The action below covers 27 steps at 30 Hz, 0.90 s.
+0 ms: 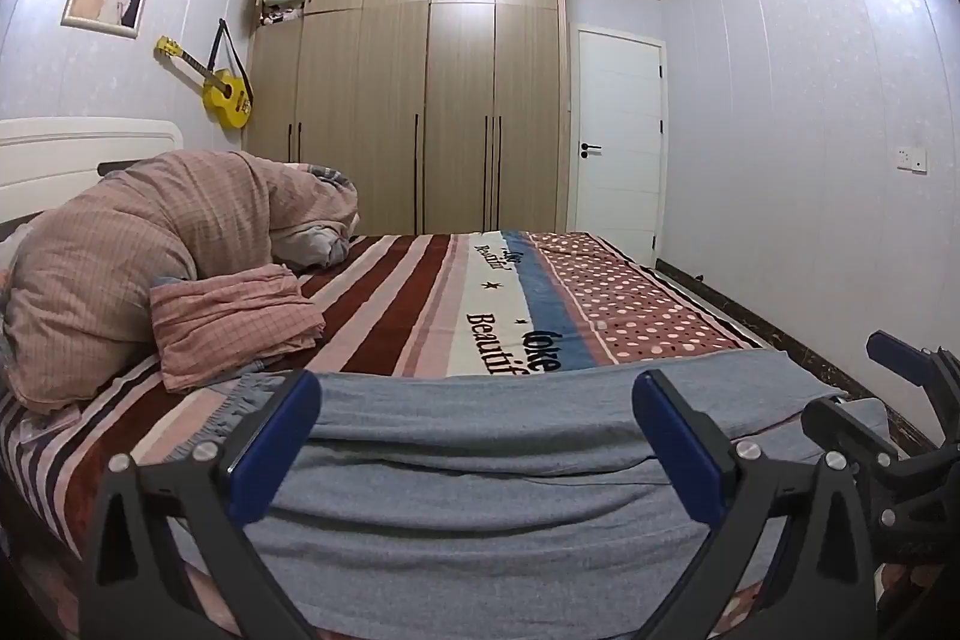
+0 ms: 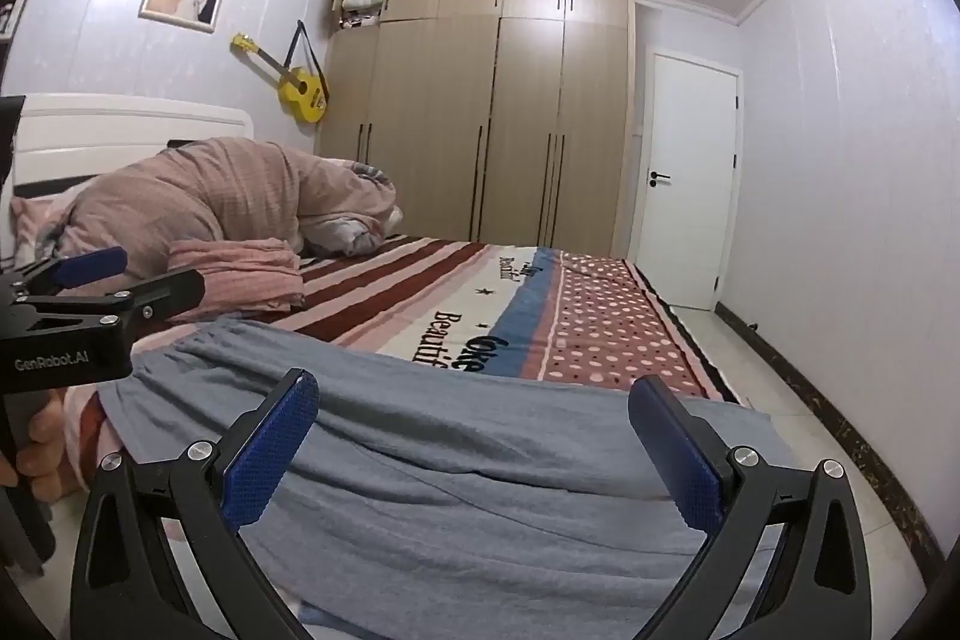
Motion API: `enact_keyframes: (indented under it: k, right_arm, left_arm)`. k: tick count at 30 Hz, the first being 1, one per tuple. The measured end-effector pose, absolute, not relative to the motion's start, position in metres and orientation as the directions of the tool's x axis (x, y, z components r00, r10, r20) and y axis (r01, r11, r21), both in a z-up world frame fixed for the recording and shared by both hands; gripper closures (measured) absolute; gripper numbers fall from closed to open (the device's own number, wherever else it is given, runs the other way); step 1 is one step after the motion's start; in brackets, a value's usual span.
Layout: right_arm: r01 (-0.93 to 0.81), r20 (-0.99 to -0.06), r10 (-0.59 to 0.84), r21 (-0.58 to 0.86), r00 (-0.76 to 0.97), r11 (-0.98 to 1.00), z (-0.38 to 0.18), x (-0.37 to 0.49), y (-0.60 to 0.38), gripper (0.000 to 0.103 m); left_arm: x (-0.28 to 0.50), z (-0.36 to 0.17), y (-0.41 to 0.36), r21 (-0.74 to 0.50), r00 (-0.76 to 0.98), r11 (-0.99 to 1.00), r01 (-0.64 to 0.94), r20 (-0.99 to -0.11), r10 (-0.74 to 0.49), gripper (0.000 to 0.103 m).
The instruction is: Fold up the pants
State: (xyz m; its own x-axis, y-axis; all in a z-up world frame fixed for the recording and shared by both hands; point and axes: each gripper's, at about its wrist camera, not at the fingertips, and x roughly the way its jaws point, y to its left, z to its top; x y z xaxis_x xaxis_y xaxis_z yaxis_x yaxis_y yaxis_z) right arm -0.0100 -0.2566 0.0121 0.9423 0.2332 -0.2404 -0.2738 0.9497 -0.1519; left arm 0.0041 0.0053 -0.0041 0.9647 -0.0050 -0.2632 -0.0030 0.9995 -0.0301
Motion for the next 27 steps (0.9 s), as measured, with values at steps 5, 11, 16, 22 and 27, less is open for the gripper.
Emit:
enact_keyframes:
  k: [5, 11, 16, 22, 27]
  right_arm:
    - [-0.275, -0.241, 0.236, -0.145, 0.941, 0.950, 0.0129, -0.0096, -0.2568, 0.001]
    - [-0.271, -0.242, 0.232, -0.142, 0.942, 0.952, 0.0134, -0.0099, -0.2578, 0.001]
    - [-0.269, -0.241, 0.230, -0.142, 0.943, 0.953, 0.0136, -0.0102, -0.2577, 0.001]
    - [-0.267, -0.242, 0.229, -0.137, 0.943, 0.954, 0.0134, -0.0100, -0.2585, 0.001]
    - [-0.268, -0.244, 0.231, -0.132, 0.942, 0.954, 0.0132, -0.0089, -0.2578, 0.001]
  left_arm:
    - [0.0043, -0.0036, 0.0044, -0.033, 0.965, 0.999, -0.001, -0.263, -0.007, 0.001]
    - [0.0044, -0.0034, 0.0041, -0.034, 0.965, 0.999, -0.002, -0.263, -0.007, 0.001]
    - [0.0039, -0.0034, 0.0044, -0.036, 0.965, 0.999, -0.001, -0.263, -0.009, 0.001]
    - [0.0037, -0.0027, 0.0045, -0.037, 0.965, 0.999, 0.000, -0.261, -0.010, 0.001]
    - [0.0035, -0.0027, 0.0050, -0.036, 0.965, 0.999, 0.000, -0.262, -0.010, 0.001]
